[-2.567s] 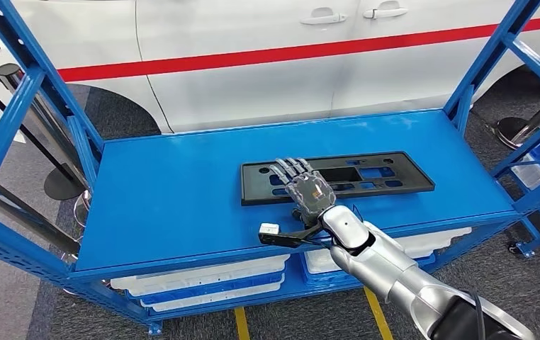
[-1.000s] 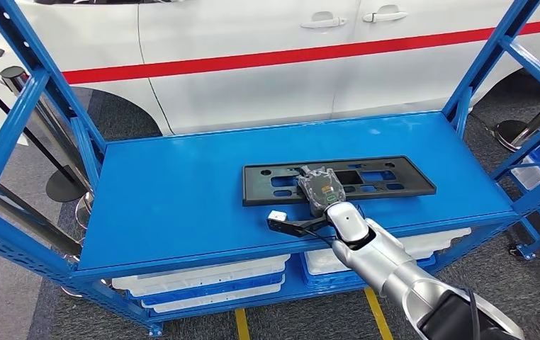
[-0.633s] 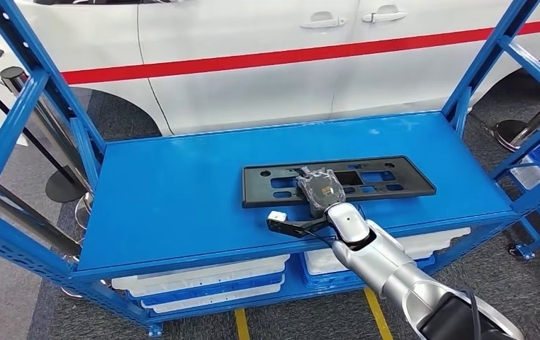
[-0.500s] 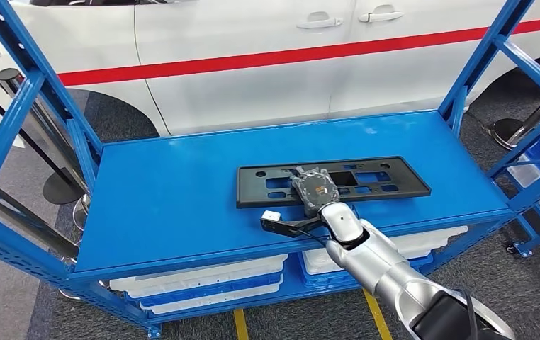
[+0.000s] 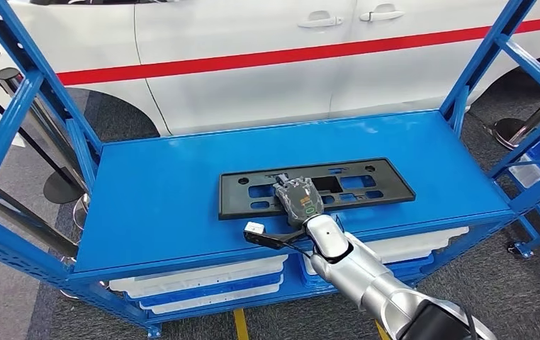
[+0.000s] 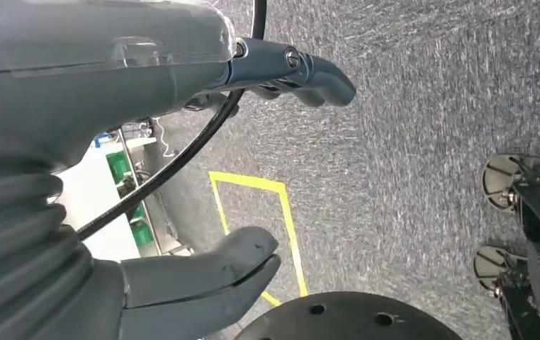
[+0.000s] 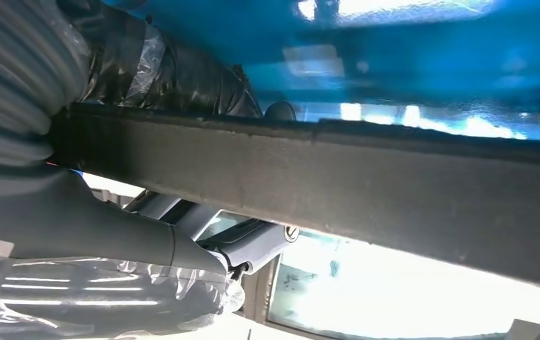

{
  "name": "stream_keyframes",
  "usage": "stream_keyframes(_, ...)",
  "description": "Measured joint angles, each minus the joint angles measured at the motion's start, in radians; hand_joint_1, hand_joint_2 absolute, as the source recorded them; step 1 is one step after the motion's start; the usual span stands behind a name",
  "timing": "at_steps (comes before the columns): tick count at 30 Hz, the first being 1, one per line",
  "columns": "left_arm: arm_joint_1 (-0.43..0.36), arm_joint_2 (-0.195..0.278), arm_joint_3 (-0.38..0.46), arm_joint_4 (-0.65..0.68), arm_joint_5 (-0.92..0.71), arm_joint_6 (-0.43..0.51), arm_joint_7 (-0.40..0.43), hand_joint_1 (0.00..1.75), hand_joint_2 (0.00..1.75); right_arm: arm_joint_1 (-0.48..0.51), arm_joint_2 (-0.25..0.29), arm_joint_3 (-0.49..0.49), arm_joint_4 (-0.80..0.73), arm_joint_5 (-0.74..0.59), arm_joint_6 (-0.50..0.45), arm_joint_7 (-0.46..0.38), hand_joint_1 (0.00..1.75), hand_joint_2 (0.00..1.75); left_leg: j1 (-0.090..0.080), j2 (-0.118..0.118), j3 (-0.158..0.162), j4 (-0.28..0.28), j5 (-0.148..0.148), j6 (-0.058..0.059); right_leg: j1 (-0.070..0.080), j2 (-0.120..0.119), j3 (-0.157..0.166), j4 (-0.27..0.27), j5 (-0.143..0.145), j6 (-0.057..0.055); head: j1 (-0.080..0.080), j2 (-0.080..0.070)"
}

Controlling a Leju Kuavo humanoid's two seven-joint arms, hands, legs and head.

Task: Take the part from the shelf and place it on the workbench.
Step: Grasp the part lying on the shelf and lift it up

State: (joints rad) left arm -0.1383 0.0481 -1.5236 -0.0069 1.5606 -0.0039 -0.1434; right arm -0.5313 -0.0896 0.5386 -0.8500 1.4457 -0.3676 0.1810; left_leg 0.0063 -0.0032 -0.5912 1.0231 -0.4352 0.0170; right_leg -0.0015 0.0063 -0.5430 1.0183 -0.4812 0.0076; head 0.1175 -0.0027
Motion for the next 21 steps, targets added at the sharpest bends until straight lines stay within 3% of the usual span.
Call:
stream_keyframes(7, 0.000, -0.003, 0.000, 0.000, -0.002, 0.010, 0.001, 0.00, 1.75, 0.012, 0.006, 0.000, -0.002, 0.016, -0.047, 0.016, 1.75, 1.75, 0.000, 0.000, -0.001, 0.000, -0.001, 0.000, -0.001, 0.000, -0.001, 0.000, 0.000, 0.000, 0.000, 0.000)
stream_keyframes(10, 0.010, -0.027, -0.008, 0.000, -0.013, 0.067, -0.007, 0.00, 1.75, 0.059, -0.019, -0.004, -0.060, 0.062, -0.172, 0.039, 1.75, 1.75, -0.006, -0.002, -0.001, -0.002, 0.002, 0.015, -0.008, 0.000, 0.002, -0.011, 0.006, 0.011, 0.000, 0.000)
stream_keyframes(12, 0.021, -0.054, -0.014, 0.000, -0.026, 0.117, -0.020, 0.00, 1.75, 0.096, -0.056, -0.006, -0.122, 0.101, -0.243, 0.079, 1.75, 1.75, -0.001, -0.001, 0.005, -0.020, 0.015, 0.027, -0.009, -0.001, 0.004, -0.012, 0.003, 0.019, 0.000, 0.000)
stream_keyframes(14, 0.031, -0.082, -0.016, 0.000, -0.042, 0.158, -0.028, 0.00, 1.75, 0.116, -0.094, -0.002, -0.169, 0.116, -0.275, 0.140, 1.75, 1.75, 0.005, 0.002, 0.009, -0.038, 0.026, 0.032, -0.010, -0.002, -0.011, 0.024, -0.032, 0.023, 0.000, 0.000)
stream_keyframes(17, 0.046, -0.125, -0.020, 0.000, -0.070, 0.194, -0.035, 0.00, 1.75, 0.132, -0.166, 0.036, -0.231, 0.121, -0.285, 0.239, 1.75, 1.75, 0.004, 0.003, 0.000, -0.040, 0.031, 0.035, -0.016, -0.002, -0.085, 0.191, -0.127, 0.035, 0.001, 0.000)
stream_keyframes(18, 0.048, -0.129, -0.021, 0.000, -0.073, 0.178, -0.031, 0.00, 1.75, 0.135, -0.188, 0.055, -0.244, 0.121, -0.285, 0.244, 1.75, 1.75, 0.005, 0.003, -0.005, -0.038, 0.032, 0.033, -0.019, -0.002, -0.104, 0.234, -0.138, 0.040, 0.001, 0.000)
stream_keyframes(19, 0.045, -0.124, -0.022, 0.000, -0.072, 0.146, -0.023, 0.00, 1.75, 0.136, -0.202, 0.073, -0.253, 0.121, -0.285, 0.235, 1.75, 1.75, 0.008, 0.003, -0.010, -0.034, 0.033, 0.031, -0.023, -0.002, -0.107, 0.245, -0.129, 0.044, 0.001, 0.000)
stream_keyframes(21, 0.028, -0.099, -0.022, 0.001, -0.068, 0.083, -0.005, 0.00, 1.75, 0.127, -0.219, 0.105, -0.260, 0.122, -0.286, 0.219, 1.75, 1.75, 0.017, 0.005, -0.022, -0.020, 0.034, 0.019, -0.034, -0.005, -0.060, 0.156, -0.067, 0.056, 0.001, 0.000)
